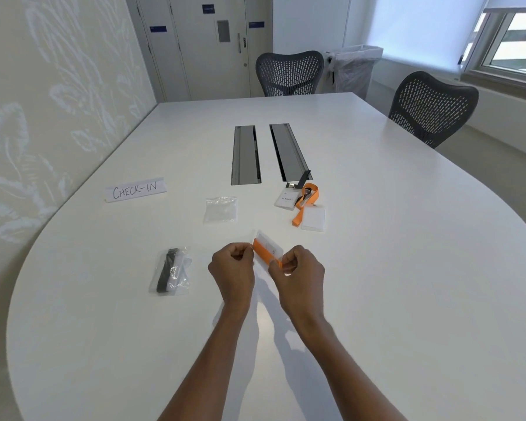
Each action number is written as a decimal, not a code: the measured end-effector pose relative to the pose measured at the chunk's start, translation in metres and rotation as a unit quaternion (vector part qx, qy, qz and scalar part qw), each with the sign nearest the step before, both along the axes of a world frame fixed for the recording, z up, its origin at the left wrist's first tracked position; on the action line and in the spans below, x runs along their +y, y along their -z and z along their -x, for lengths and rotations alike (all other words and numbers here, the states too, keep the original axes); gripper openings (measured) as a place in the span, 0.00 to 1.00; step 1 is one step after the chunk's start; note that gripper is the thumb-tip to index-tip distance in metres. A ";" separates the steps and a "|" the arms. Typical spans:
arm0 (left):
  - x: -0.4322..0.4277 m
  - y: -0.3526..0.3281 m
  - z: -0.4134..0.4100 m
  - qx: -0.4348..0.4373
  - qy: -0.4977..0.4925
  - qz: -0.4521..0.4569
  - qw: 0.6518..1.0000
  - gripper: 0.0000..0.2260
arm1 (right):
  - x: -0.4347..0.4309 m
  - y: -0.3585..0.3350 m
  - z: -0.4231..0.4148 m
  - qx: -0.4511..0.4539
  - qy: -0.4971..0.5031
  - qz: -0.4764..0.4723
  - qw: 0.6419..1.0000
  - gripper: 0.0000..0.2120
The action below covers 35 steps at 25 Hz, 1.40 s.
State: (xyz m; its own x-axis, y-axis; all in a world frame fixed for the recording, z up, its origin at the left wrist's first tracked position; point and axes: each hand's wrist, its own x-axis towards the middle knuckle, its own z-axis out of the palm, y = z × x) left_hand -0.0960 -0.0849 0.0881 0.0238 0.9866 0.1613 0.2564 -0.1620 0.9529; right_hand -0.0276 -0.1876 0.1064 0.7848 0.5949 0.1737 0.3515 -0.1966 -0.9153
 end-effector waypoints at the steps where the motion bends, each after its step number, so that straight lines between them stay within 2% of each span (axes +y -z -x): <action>1: 0.000 0.000 0.000 -0.004 -0.003 -0.012 1.000 0.05 | -0.002 0.000 0.000 0.005 -0.007 0.009 1.000 0.11; 6: -0.003 0.004 0.006 0.019 0.046 -0.105 0.993 0.05 | -0.008 0.000 0.000 0.041 -0.028 0.040 0.998 0.10; 11: -0.011 0.012 0.011 0.087 0.113 -0.191 0.971 0.08 | -0.002 0.002 -0.007 0.089 0.028 -0.007 0.996 0.10; 14: -0.015 0.012 0.012 0.097 0.121 -0.201 0.967 0.08 | 0.000 0.005 -0.005 0.132 0.002 -0.028 0.991 0.12; 18: -0.015 0.012 0.015 0.101 0.126 -0.198 0.967 0.08 | 0.000 0.011 -0.003 0.190 -0.061 -0.038 0.979 0.05; 21: -0.019 0.012 0.015 0.099 0.142 -0.204 0.964 0.08 | 0.003 0.015 -0.001 0.186 -0.030 -0.037 0.981 0.02; 26: -0.026 0.009 0.011 0.086 0.163 -0.194 0.963 0.09 | 0.006 0.024 0.005 0.171 0.027 -0.048 0.984 0.05; 32: -0.023 0.007 0.012 0.084 0.164 -0.164 0.969 0.07 | 0.004 0.030 0.011 0.039 0.022 0.005 0.999 0.07; 35: -0.024 0.006 0.011 0.095 0.170 -0.148 0.970 0.05 | 0.003 0.032 0.011 0.068 0.010 0.011 0.998 0.05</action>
State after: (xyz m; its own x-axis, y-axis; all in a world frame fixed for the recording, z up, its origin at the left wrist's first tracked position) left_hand -0.1070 -0.1085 0.0821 0.3973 0.8276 0.3965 0.3068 -0.5270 0.7925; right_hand -0.0388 -0.1845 0.0740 0.8123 0.5809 0.0516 0.2194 -0.2224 -0.9500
